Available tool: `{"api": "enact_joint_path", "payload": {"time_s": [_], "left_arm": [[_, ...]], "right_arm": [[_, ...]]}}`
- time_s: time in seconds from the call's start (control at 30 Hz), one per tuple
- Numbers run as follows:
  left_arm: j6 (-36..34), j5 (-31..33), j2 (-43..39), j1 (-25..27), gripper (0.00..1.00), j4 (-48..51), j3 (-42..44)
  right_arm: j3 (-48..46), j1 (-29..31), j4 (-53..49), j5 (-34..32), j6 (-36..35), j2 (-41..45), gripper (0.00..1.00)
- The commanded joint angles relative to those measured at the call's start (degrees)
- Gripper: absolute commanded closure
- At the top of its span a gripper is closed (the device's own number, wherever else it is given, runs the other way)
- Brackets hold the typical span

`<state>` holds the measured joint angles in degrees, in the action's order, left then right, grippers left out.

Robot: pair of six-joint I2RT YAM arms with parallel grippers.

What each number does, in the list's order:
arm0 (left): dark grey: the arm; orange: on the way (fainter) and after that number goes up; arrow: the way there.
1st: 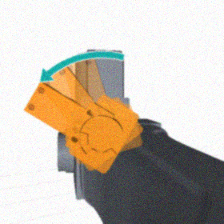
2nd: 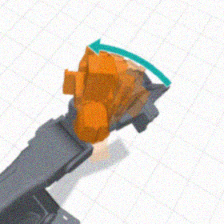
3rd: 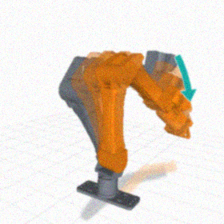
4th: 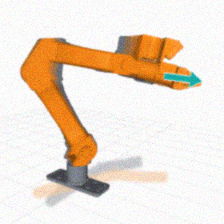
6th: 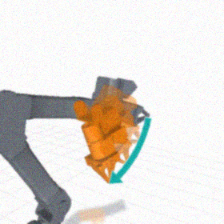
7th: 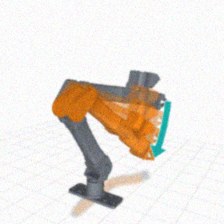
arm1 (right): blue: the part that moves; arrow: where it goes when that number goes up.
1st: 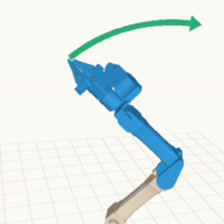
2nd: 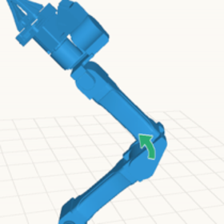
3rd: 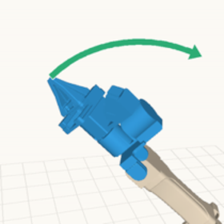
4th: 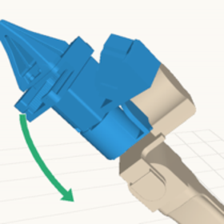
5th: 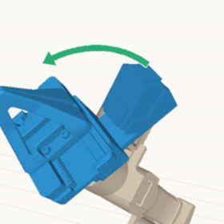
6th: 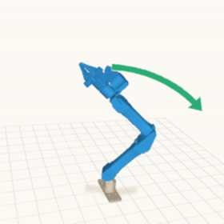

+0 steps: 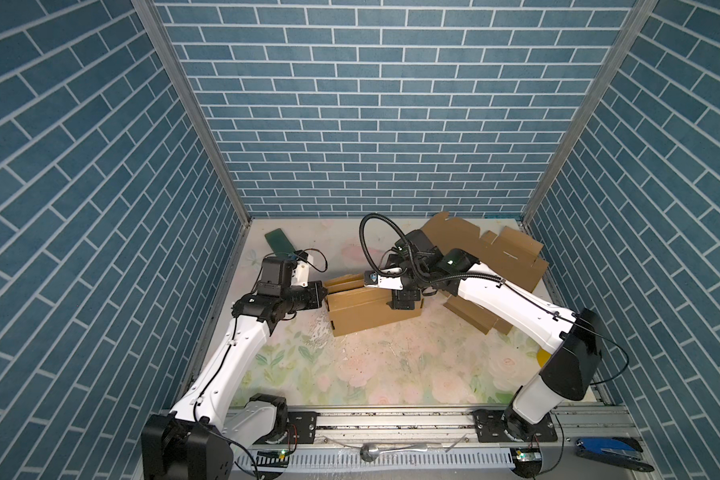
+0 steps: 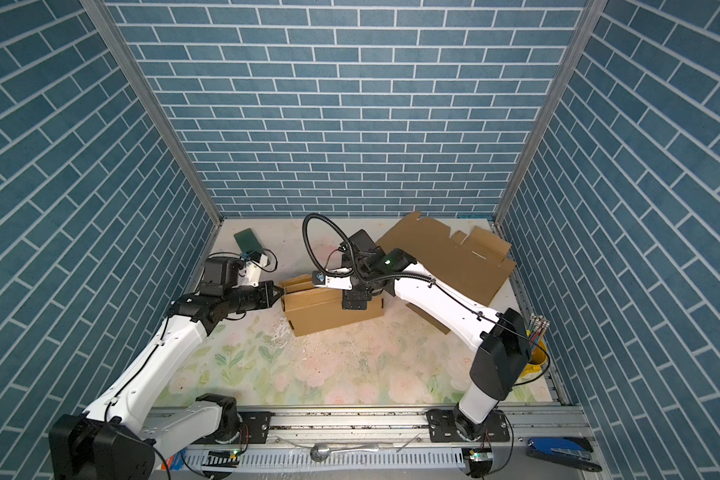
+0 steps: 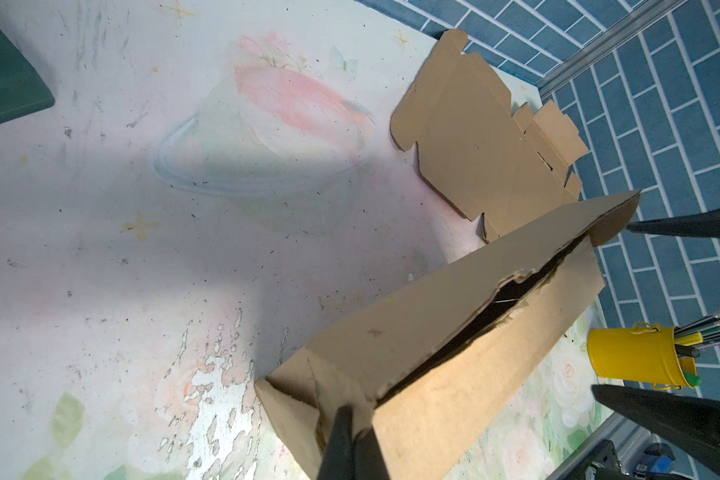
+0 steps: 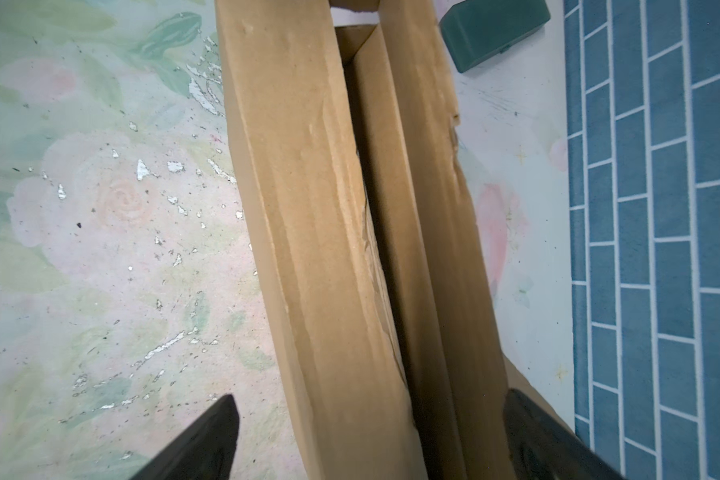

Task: Fold the paper box

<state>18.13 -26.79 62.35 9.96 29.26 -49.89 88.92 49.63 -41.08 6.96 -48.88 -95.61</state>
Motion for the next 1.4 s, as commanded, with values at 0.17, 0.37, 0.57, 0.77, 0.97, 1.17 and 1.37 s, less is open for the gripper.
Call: {"api": "enact_joint_path", "payload": {"time_s": [0.17,0.37,0.57,0.77,0.97,1.17,1.37], "left_arm": [[-0.97,0.18,1.82,1.12,1.0,8.42,2.16],[-1.37,0.25,2.07,1.12,1.0,8.88,1.9],[-1.5,0.25,2.34,1.12,1.0,8.76,1.72],[-1.62,0.24,2.42,1.2,1.0,8.65,1.9],[-2.1,0.42,2.46,1.18,1.0,9.13,1.37],[-1.99,0.32,2.34,1.16,1.0,8.88,1.19],[-2.01,0.18,2.45,1.21,1.0,8.79,1.02]], "right_arm": [[7.11,0.34,-2.08,1.53,-6.13,-5.03,0.02],[9.04,0.95,-2.08,-0.5,-6.7,-5.63,0.02],[14.0,1.29,-5.71,0.26,-6.52,-6.59,0.02],[18.55,0.93,-11.96,4.37,-3.75,-11.01,0.02],[27.32,-1.04,-20.55,13.39,-0.39,-16.92,0.02],[28.15,-1.2,-23.1,13.92,0.32,-18.64,0.01],[27.07,-1.06,-23.07,13.78,1.42,-18.95,0.01]]}}
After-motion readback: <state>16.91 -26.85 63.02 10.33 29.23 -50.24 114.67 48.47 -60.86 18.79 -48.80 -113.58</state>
